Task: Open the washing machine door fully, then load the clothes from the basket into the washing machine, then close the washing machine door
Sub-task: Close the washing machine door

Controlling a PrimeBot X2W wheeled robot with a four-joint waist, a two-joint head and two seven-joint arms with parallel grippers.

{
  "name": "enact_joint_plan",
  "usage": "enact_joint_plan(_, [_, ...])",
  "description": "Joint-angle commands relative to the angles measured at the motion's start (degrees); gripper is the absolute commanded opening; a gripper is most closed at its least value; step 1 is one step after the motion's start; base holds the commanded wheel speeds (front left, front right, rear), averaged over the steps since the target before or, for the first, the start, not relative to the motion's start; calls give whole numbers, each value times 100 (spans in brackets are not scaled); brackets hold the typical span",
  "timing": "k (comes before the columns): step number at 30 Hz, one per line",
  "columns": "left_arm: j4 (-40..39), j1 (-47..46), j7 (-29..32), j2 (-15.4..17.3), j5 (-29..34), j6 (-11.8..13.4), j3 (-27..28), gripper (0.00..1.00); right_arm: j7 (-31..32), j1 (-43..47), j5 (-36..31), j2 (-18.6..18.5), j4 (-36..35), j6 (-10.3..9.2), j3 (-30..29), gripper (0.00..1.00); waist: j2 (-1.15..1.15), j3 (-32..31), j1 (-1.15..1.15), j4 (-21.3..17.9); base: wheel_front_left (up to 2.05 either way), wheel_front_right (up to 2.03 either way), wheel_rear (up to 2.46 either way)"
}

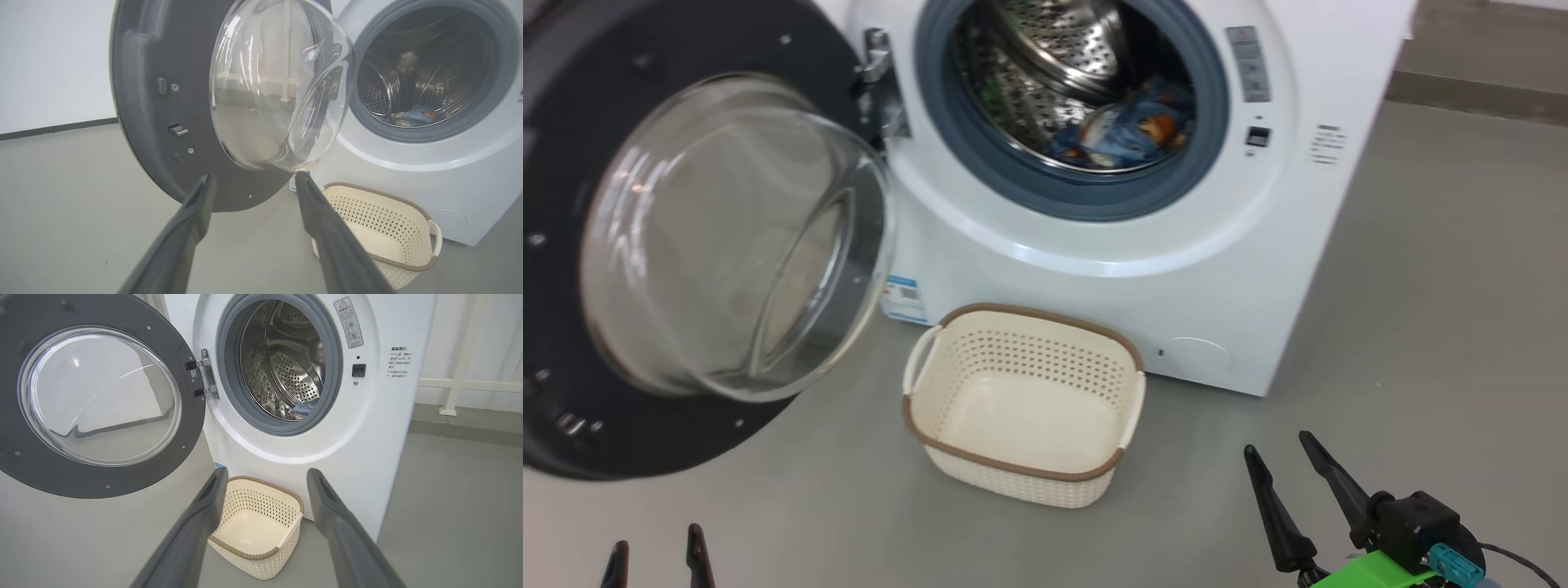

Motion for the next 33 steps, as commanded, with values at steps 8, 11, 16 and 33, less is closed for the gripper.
enact_joint_plan(8, [-124, -156, -32, 63, -88, 196, 183, 100, -28, -152, 23, 6, -74, 9, 209, 100, 0, 78, 0, 603, 0, 0, 0])
enact_joint_plan(11, [-135, -153, -32, 63, -113, 223, 196, 100, -28, -207, 18, 3, -48, 9, 266, 100, 0, 115, 0, 648, 0, 0, 0])
enact_joint_plan(16, [-168, -143, -32, 63, -184, 283, 206, 100, -28, -295, 22, -23, -8, 9, 344, 100, 0, 193, 0, 686, 0, 0, 0])
enact_joint_plan(33, [-191, -163, -32, 63, -203, 321, 176, 100, -28, -289, 29, -63, 10, 9, 309, 100, 0, 229, 0, 669, 0, 0, 0])
